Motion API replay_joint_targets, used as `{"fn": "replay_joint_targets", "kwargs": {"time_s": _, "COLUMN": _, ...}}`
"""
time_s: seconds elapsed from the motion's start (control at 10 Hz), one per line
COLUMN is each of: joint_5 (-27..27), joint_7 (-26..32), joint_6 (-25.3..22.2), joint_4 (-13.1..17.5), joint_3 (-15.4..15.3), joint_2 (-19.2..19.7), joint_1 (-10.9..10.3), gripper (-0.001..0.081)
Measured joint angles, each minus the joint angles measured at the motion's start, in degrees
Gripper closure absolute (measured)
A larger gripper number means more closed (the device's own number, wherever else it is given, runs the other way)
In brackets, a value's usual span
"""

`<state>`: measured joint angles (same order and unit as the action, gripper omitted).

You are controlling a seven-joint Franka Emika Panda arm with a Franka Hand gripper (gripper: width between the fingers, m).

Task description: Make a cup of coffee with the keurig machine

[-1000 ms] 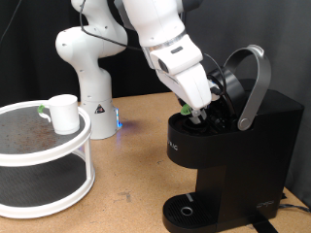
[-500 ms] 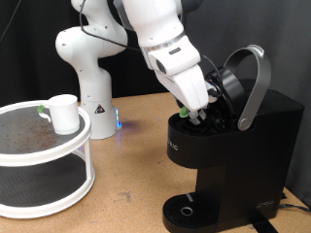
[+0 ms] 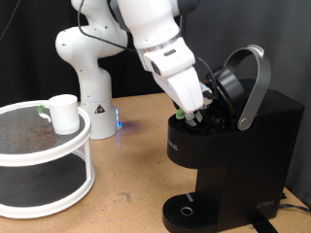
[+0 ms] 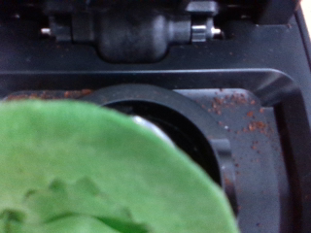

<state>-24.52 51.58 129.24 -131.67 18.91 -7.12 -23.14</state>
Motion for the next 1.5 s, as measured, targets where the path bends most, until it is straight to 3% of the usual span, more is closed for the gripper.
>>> {"fn": "replay_joint_targets", "kwargs": {"time_s": 0.3, "joint_5": 0.0, "joint_7": -0.5, "joint_6": 0.5, "joint_4": 0.1, "joint_3": 0.0, "joint_2": 0.1, "joint_1": 0.1, "gripper": 0.0340}}
{"fn": "replay_joint_targets", "kwargs": {"time_s": 0.4, "joint_5": 0.0, "joint_7": -0.5, "joint_6": 0.5, "joint_4": 0.2, "joint_3": 0.0, "joint_2": 0.2, "joint_1": 0.1, "gripper": 0.0290}}
{"fn": "replay_joint_targets", "kwargs": {"time_s": 0.5, "joint_5": 0.0, "joint_7": -0.5, "joint_6": 0.5, "joint_4": 0.4, "joint_3": 0.0, "joint_2": 0.5, "joint_1": 0.1, "gripper": 0.0290}}
{"fn": "replay_joint_targets", "kwargs": {"time_s": 0.6, "joint_5": 0.0, "joint_7": -0.5, "joint_6": 0.5, "joint_4": 0.6, "joint_3": 0.0, "joint_2": 0.8, "joint_1": 0.1, "gripper": 0.0112}}
{"fn": "replay_joint_targets", "kwargs": {"time_s": 0.7, "joint_5": 0.0, "joint_7": -0.5, "joint_6": 0.5, "joint_4": 0.7, "joint_3": 0.0, "joint_2": 1.1, "joint_1": 0.1, "gripper": 0.0112}}
{"fn": "replay_joint_targets", "kwargs": {"time_s": 0.8, "joint_5": -0.1, "joint_7": -0.5, "joint_6": 0.5, "joint_4": 0.7, "joint_3": -0.1, "joint_2": 1.2, "joint_1": 0.1, "gripper": 0.0022}}
{"fn": "replay_joint_targets", "kwargs": {"time_s": 1.1, "joint_5": -0.9, "joint_7": 0.7, "joint_6": -0.8, "joint_4": 0.9, "joint_3": -0.1, "joint_2": 1.2, "joint_1": 0.1, "gripper": 0.0005}}
{"fn": "replay_joint_targets", "kwargs": {"time_s": 1.5, "joint_5": -3.4, "joint_7": 7.1, "joint_6": -10.4, "joint_4": 1.6, "joint_3": 0.4, "joint_2": -4.1, "joint_1": 0.1, "gripper": -0.0001}}
